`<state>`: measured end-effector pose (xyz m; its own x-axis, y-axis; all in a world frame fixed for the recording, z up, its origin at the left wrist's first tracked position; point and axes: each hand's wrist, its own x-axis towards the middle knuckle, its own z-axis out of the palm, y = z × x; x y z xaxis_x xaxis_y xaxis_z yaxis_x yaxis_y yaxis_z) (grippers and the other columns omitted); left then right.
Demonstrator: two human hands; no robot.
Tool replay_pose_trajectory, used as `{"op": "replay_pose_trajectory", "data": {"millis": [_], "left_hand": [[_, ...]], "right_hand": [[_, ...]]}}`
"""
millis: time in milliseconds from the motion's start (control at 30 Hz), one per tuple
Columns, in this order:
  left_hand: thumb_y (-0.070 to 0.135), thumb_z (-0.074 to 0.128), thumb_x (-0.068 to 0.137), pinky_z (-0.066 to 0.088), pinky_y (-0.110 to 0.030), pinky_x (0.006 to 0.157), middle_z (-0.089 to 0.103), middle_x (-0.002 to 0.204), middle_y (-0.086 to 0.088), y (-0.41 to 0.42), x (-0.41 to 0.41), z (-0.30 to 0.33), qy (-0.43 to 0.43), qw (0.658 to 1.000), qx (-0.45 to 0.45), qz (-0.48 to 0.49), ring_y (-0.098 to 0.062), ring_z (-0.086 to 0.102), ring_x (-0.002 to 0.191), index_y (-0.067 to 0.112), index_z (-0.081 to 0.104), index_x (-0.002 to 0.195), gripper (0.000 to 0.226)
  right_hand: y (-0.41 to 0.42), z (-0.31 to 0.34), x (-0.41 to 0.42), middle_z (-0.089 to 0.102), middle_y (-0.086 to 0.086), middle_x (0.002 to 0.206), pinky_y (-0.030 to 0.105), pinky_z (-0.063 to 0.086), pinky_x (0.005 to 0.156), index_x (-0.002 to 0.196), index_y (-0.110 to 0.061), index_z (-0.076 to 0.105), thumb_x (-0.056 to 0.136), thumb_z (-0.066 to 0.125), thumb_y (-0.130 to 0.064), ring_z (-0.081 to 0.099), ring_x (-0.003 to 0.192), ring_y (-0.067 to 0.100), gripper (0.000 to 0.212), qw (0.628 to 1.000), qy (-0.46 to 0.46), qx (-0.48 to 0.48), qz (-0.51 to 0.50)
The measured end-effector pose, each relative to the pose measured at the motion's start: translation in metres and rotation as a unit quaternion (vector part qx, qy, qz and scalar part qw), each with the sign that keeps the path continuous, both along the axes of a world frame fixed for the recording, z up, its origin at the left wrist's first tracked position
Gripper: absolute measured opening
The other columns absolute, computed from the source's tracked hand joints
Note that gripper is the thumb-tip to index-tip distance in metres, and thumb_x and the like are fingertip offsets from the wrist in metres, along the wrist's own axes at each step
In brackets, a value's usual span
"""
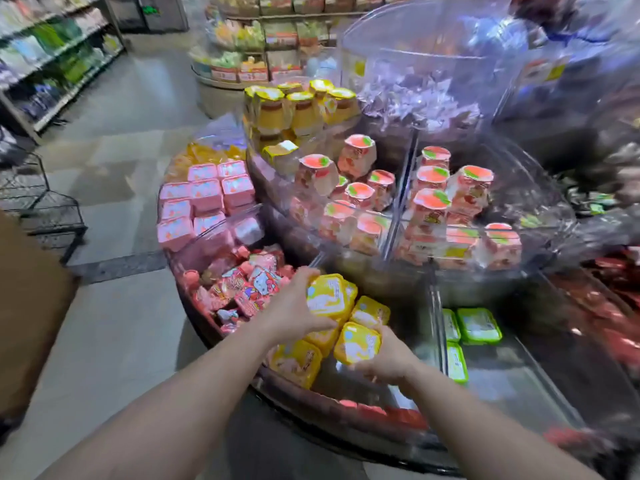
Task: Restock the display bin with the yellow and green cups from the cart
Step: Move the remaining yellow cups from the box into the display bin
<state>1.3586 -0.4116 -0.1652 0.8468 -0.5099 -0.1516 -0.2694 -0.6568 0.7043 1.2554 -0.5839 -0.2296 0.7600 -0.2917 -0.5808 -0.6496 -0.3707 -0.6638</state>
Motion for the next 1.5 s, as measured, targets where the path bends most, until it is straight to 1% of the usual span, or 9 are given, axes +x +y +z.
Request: {"op": "replay_pose_trajectory", "data": {"millis": [100, 200, 400, 533, 633, 767, 1033, 1300, 1500], "left_hand": [[0.035, 0.087, 0.062, 0.033, -0.020, 0.089, 0.043, 0.126, 0.008, -0.003, 0.006, -0.008, -0.007, 1.000, -0.016, -0.022, -0.009, 0.044, 0.114, 0.024, 0.034, 0.137, 0.093], [0.034, 0.087, 0.062, 0.033, -0.021, 0.090, 0.045, 0.130, 0.005, -0.001, 0.004, -0.013, 0.003, 0.999, -0.021, -0.041, -0.011, 0.044, 0.115, 0.025, 0.034, 0.138, 0.093], [0.031, 0.087, 0.063, 0.032, -0.020, 0.091, 0.043, 0.137, 0.001, 0.002, 0.001, -0.017, 0.016, 0.998, -0.013, -0.062, -0.014, 0.044, 0.121, 0.021, 0.033, 0.140, 0.095], [0.031, 0.087, 0.063, 0.036, -0.024, 0.096, 0.041, 0.137, 0.002, 0.002, -0.004, -0.020, 0.034, 0.996, -0.004, -0.084, -0.015, 0.042, 0.123, 0.022, 0.033, 0.140, 0.094], [0.034, 0.087, 0.063, 0.039, -0.030, 0.100, 0.039, 0.140, 0.002, 0.000, -0.004, -0.022, 0.050, 0.994, 0.015, -0.096, -0.016, 0.042, 0.124, 0.028, 0.031, 0.139, 0.095], [0.038, 0.087, 0.059, 0.042, -0.027, 0.092, 0.044, 0.137, 0.002, -0.007, -0.009, -0.024, 0.037, 0.987, 0.055, -0.144, -0.015, 0.048, 0.117, 0.028, 0.031, 0.140, 0.100], [0.034, 0.081, 0.070, 0.048, -0.032, 0.096, 0.034, 0.148, 0.007, -0.002, 0.004, -0.021, 0.096, 0.956, 0.091, -0.261, -0.015, 0.043, 0.128, 0.035, 0.028, 0.144, 0.091], [0.020, 0.051, 0.095, 0.027, -0.041, 0.115, 0.032, 0.152, -0.004, -0.005, 0.003, -0.029, -0.022, 0.968, 0.124, -0.219, -0.022, 0.029, 0.139, 0.017, 0.033, 0.146, 0.054], [0.022, 0.049, 0.098, 0.017, -0.037, 0.117, 0.024, 0.156, -0.003, -0.011, 0.005, -0.039, -0.044, 0.967, 0.149, -0.201, -0.020, 0.019, 0.145, 0.017, 0.025, 0.150, 0.057]], "right_hand": [[0.005, -0.014, -0.005, 0.057, -0.002, 0.116, 0.033, 0.054, 0.080, 0.131, -0.013, 0.038, 0.058, 0.089, -0.025, 0.059, 0.098, 0.016, 0.090, 0.999, 0.029, -0.020, 0.000], [0.017, -0.019, -0.006, 0.055, 0.005, 0.118, 0.029, 0.050, 0.066, 0.143, -0.012, 0.025, 0.065, 0.085, -0.016, 0.056, 0.091, 0.019, 0.098, 0.998, 0.046, -0.017, -0.028], [0.028, -0.022, -0.002, 0.068, 0.006, 0.084, 0.014, 0.043, 0.042, 0.092, -0.011, 0.066, 0.069, 0.075, -0.007, 0.059, 0.055, 0.010, 0.025, 0.992, 0.021, -0.016, -0.126], [0.022, -0.017, -0.009, 0.064, 0.014, 0.118, 0.032, 0.051, 0.073, 0.136, 0.000, 0.038, 0.079, 0.071, -0.004, 0.064, 0.088, 0.023, 0.066, 0.986, 0.059, 0.067, -0.138], [0.016, -0.007, -0.010, 0.053, 0.009, 0.136, 0.034, 0.046, 0.094, 0.147, -0.003, 0.029, 0.088, 0.067, -0.023, 0.058, 0.115, 0.026, 0.073, 0.988, 0.016, -0.016, -0.156], [0.021, 0.018, -0.007, 0.066, 0.006, 0.103, 0.030, 0.053, 0.066, 0.120, -0.014, 0.061, 0.092, 0.060, -0.033, 0.062, 0.071, 0.017, 0.033, 0.946, -0.096, 0.165, -0.260], [0.004, 0.016, -0.037, 0.072, 0.010, 0.086, 0.034, 0.059, 0.066, 0.093, -0.011, 0.067, 0.083, 0.071, -0.008, 0.068, 0.070, 0.022, 0.011, 0.978, 0.010, 0.134, -0.160], [0.018, -0.010, -0.022, 0.067, 0.016, 0.075, 0.028, 0.046, 0.054, 0.084, -0.004, 0.068, 0.084, 0.057, -0.002, 0.058, 0.055, 0.019, 0.011, 0.987, 0.150, 0.043, -0.048], [0.027, -0.018, -0.011, 0.071, 0.014, 0.093, 0.032, 0.050, 0.065, 0.104, 0.003, 0.068, 0.085, 0.052, -0.006, 0.060, 0.071, 0.023, 0.027, 0.984, 0.175, 0.009, 0.010]]}}
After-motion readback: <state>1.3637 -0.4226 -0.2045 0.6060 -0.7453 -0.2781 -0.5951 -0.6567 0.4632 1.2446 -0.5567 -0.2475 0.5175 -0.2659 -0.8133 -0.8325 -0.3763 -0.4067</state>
